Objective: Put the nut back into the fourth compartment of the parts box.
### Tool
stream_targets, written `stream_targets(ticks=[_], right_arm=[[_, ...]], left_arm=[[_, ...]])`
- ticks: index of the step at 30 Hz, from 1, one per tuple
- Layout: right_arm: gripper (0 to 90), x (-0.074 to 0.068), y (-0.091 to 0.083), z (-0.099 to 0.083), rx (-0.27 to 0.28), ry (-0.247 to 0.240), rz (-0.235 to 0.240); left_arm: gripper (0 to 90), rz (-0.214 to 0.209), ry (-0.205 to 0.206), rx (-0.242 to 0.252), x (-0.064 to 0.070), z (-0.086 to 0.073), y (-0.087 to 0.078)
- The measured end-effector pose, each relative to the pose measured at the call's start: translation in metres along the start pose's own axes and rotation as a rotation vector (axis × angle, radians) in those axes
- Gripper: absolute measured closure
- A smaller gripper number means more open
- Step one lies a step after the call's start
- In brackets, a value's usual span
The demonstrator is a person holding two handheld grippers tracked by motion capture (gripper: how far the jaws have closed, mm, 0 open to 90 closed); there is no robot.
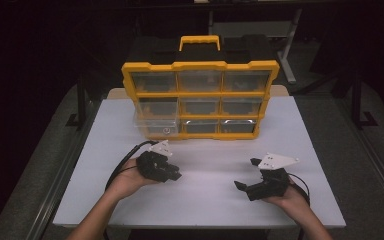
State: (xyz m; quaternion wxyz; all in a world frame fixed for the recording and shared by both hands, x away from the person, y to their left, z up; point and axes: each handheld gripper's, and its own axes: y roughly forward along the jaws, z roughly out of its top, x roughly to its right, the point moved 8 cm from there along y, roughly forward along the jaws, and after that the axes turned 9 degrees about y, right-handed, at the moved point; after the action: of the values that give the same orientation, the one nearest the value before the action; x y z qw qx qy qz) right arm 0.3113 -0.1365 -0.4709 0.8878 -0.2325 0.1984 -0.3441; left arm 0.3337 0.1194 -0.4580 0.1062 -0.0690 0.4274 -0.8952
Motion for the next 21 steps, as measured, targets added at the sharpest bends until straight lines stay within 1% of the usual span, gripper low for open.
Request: stream_targets(ticks=[2,5,10,12,14,15,16,20,21], right_arm=[[4.0,0.0,0.0,0.001,0.004,-0.004,0.004],[4.0,0.0,-0.001,0.0,0.002,0.004,0.005],[4.0,-0.001,-0.001,0.0,0.002,0.004,0.008],[3.9,-0.001,-0.001,0.001,0.002,0.006,0.008],[3.7,-0.001,-0.001,0.001,0.004,0.009,0.009],[3.4,0.0,-0.001,0.001,0.007,0.01,0.009],[2.5,0.0,-0.002,0.001,0.009,0.012,0.01],[0.3,-0.001,-0.002,0.0,-0.001,0.015,0.021],[0.3,-0.001,-0.002,0.0,-0.002,0.016,0.019]], left_arm=[[70.6,0.0,-0.007,0.002,0.001,0.002,-0.004],[70.7,0.005,0.005,0.004,0.001,0.005,-0.009],[70.7,0.005,0.0,0.013,0.002,0.011,-0.019],[70.7,0.01,0.008,0.014,0.001,0.013,-0.023],[70.6,0.01,0.007,0.013,0.001,0.016,-0.026],[70.7,0.01,0.018,0.012,0.001,0.017,-0.028],[70.7,0.007,0.009,0.012,0.002,0.018,-0.03],[70.6,0.005,0.019,0.011,0.001,0.022,-0.039],[70.6,0.004,0.011,0.017,0.001,0.023,-0.041]])
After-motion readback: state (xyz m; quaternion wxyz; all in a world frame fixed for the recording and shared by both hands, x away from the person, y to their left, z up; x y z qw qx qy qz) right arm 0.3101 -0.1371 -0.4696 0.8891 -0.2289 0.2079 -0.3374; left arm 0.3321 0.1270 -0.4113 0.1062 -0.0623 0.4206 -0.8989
